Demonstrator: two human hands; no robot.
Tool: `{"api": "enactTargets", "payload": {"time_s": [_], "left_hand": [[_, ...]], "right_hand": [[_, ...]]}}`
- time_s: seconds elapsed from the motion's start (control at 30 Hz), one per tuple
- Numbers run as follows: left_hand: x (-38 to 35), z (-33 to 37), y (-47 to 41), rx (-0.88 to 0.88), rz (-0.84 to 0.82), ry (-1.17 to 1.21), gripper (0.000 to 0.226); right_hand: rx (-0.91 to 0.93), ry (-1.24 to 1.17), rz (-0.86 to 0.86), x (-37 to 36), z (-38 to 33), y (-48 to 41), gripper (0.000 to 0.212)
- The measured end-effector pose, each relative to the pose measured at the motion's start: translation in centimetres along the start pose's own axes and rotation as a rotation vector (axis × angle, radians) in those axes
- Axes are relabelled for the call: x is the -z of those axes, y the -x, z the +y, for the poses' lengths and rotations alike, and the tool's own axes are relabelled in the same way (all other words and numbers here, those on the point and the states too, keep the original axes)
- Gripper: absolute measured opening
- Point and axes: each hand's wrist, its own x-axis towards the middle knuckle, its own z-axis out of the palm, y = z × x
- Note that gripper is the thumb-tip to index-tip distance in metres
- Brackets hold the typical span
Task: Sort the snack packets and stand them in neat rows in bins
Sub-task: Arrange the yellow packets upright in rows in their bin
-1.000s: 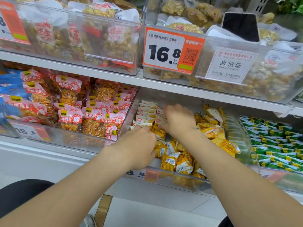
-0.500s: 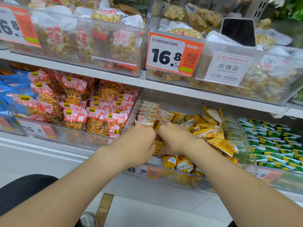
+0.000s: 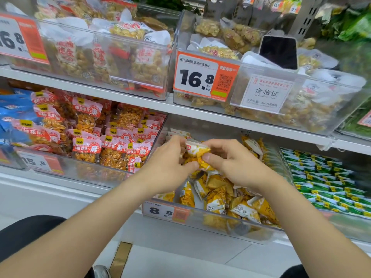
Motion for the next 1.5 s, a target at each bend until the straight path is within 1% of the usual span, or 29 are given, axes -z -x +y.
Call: {"api": "enactTargets", "payload": {"time_s": [0.07, 0.13, 0.17, 0.2, 0.23, 0.3, 0.33, 0.43, 0.47, 0.53, 0.57, 0.63, 0.67, 0.7, 0.73, 0.8, 0.87, 0.93, 0.97, 1.0, 1.03, 1.1, 1.2, 1.23, 1.27, 1.33, 1.37, 1.43, 1.5], "left_hand": [[0.0, 0.3, 0.0, 0.054, -0.037, 0.259, 0.032], [-0.1, 0.6, 0.0, 0.106, -0.070, 0.438, 0.024], [0.0, 0.7, 0.1, 0.113, -0.079, 0.463, 0.021], [0.0, 0.8, 0.0, 0.097, -0.070, 0.426, 0.018], [0.0, 0.7, 0.0, 0.063, -0.051, 0.334, 0.015], [0.0, 0.7, 0.0, -0.009, -0.029, 0.136, 0.015], [0.0, 0.6, 0.0, -0.041, -0.028, 0.068, 0.017], [0.3, 0.7, 0.0, -0.132, 0.034, -0.127, 0.033], [0.4, 0.7, -0.1, -0.153, 0.054, -0.147, 0.038], [0.6, 0.6, -0.1, -0.184, 0.083, -0.149, 0.042], [0.6, 0.5, -0.2, -0.200, 0.104, -0.183, 0.042], [0.8, 0.0, -0.5, -0.218, 0.145, -0.306, 0.040], [0.9, -0.2, -0.6, -0.210, 0.148, -0.363, 0.039], [1.0, -0.4, -0.7, -0.195, 0.136, -0.402, 0.035], [1.0, -0.5, -0.7, -0.183, 0.113, -0.430, 0.030], [0.5, -0.5, -0.5, -0.184, 0.043, -0.467, 0.023], [-0.1, -0.5, -0.1, -0.167, -0.031, -0.526, 0.020], [-0.7, -1.0, 0.0, -0.133, -0.120, -0.600, 0.018], [-0.8, -1.4, -0.1, -0.123, -0.166, -0.621, 0.017], [-0.9, -1.8, -0.3, -0.115, -0.202, -0.635, 0.017], [-1.0, -2.1, -0.3, -0.115, -0.223, -0.645, 0.016], [-0.9, -2.5, -0.4, -0.122, -0.234, -0.666, 0.017], [-0.6, -2.4, -0.5, -0.134, -0.231, -0.671, 0.022], [-0.6, -2.5, -0.5, -0.140, -0.231, -0.672, 0.024], [-0.5, -2.5, -0.5, -0.147, -0.233, -0.680, 0.025], [-0.4, -2.6, -0.7, -0.153, -0.247, -0.683, 0.027], [-0.4, -2.7, -0.7, -0.156, -0.253, -0.677, 0.029], [-0.4, -2.6, -0.7, -0.158, -0.264, -0.686, 0.031], [-0.5, -2.5, -0.6, -0.160, -0.267, -0.694, 0.033]], "right_hand": [[-0.041, -0.236, -0.071, -0.1, -0.4, 0.6, 0.027], [-0.128, -0.465, -0.098, -0.1, -0.3, 0.6, 0.027], [-0.162, -0.551, -0.099, -0.1, -0.2, 0.6, 0.030], [-0.170, -0.558, -0.081, -0.1, -0.1, 0.6, 0.037], [-0.149, -0.455, -0.042, -0.1, 0.1, 0.6, 0.040], [-0.063, -0.168, 0.046, -0.3, 0.2, 0.8, 0.032], [-0.041, -0.123, 0.075, -0.4, 0.3, 0.8, 0.029], [-0.067, -0.259, 0.094, -0.3, 0.4, 0.5, 0.018], [-0.082, -0.287, 0.081, -0.2, 0.3, 0.5, 0.020], [-0.105, -0.230, 0.088, -0.1, 0.5, 0.1, 0.026], [-0.104, -0.129, 0.135, -0.2, 0.7, -0.2, 0.026], [-0.115, 0.211, 0.294, -0.6, 1.7, -1.1, 0.024], [-0.128, 0.339, 0.349, -0.9, 2.0, -1.6, 0.025], [-0.148, 0.382, 0.357, -1.2, 2.1, -2.0, 0.028], [-0.173, 0.355, 0.327, -1.7, 2.1, -2.3, 0.031], [-0.208, 0.324, 0.212, -3.2, 2.7, -3.3, 0.027], [-0.208, 0.473, 0.091, -4.6, 3.4, -4.2, 0.029], [-0.229, 0.587, 0.018, -5.1, 3.7, -5.1, 0.042], [-0.247, 0.610, -0.007, -4.8, 3.6, -5.5, 0.048], [-0.262, 0.623, -0.021, -4.5, 3.3, -5.7, 0.050], [-0.275, 0.655, -0.029, -4.2, 3.0, -6.0, 0.047], [-0.276, 0.727, -0.040, -4.2, 2.6, -6.5, 0.041], [-0.263, 0.761, -0.052, -5.0, 2.0, -6.8, 0.044], [-0.255, 0.747, -0.038, -5.2, 1.8, -6.8, 0.047], [-0.238, 0.720, 0.001, -5.4, 1.6, -6.8, 0.057], [-0.241, 0.667, 0.114, -5.3, 1.2, -6.7, 0.087], [-0.256, 0.646, 0.171, -5.1, 1.2, -6.7, 0.096], [-0.298, 0.633, 0.240, -4.8, 1.5, -6.5, 0.101], [-0.344, 0.680, 0.215, -4.6, 1.9, -6.4, 0.100]]}}
